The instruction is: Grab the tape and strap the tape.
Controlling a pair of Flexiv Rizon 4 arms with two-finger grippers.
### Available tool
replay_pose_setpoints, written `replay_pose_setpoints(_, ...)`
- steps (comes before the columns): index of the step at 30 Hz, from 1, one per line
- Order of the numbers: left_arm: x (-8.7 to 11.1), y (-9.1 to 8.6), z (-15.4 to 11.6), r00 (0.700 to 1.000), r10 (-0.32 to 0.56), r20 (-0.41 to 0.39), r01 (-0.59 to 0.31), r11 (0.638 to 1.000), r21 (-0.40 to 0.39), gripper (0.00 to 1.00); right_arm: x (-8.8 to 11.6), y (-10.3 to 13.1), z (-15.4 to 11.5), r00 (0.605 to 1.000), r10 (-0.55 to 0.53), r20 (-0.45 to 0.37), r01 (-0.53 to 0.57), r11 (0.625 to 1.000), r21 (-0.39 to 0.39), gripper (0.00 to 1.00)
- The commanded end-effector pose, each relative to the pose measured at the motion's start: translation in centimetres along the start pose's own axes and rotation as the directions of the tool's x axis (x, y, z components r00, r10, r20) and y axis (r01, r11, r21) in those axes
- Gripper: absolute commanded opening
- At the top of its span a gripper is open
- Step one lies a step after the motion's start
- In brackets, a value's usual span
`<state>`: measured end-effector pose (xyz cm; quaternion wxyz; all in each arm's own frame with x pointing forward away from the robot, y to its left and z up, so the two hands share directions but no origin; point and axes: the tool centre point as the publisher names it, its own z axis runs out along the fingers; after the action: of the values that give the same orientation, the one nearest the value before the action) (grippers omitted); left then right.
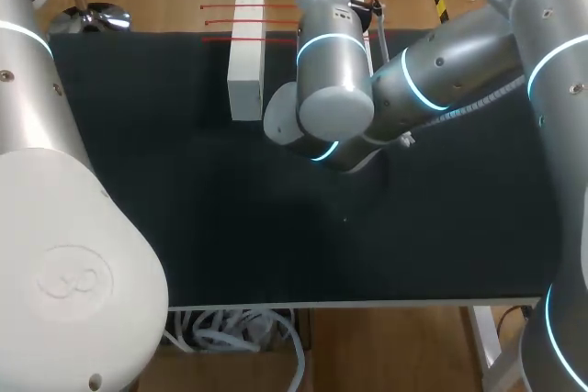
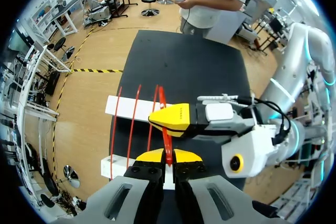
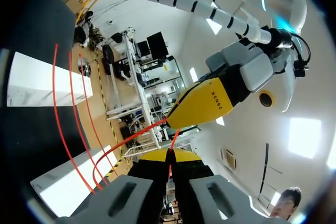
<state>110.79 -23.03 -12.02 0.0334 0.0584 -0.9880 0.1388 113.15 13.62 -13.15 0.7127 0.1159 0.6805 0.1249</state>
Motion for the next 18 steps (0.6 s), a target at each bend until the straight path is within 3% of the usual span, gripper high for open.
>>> replay_pose_setpoints(1, -0.02, -0.17, -0.12, 1.0, -0.002, -0.001, 0.002, 1.0, -0.006, 0.0, -0.41, 0.14, -0.16, 1.0, 0.001, -0.015, -0.001, 1.0, -0.006, 0.0)
replay_pose_setpoints(18, -0.02, -0.17, -0.12, 1.0, -0.002, -0.001, 0.002, 1.0, -0.006, 0.0, -0.29, 0.39, -0.55, 1.0, 0.009, -0.025, -0.009, 1.0, -0.019, 0.0)
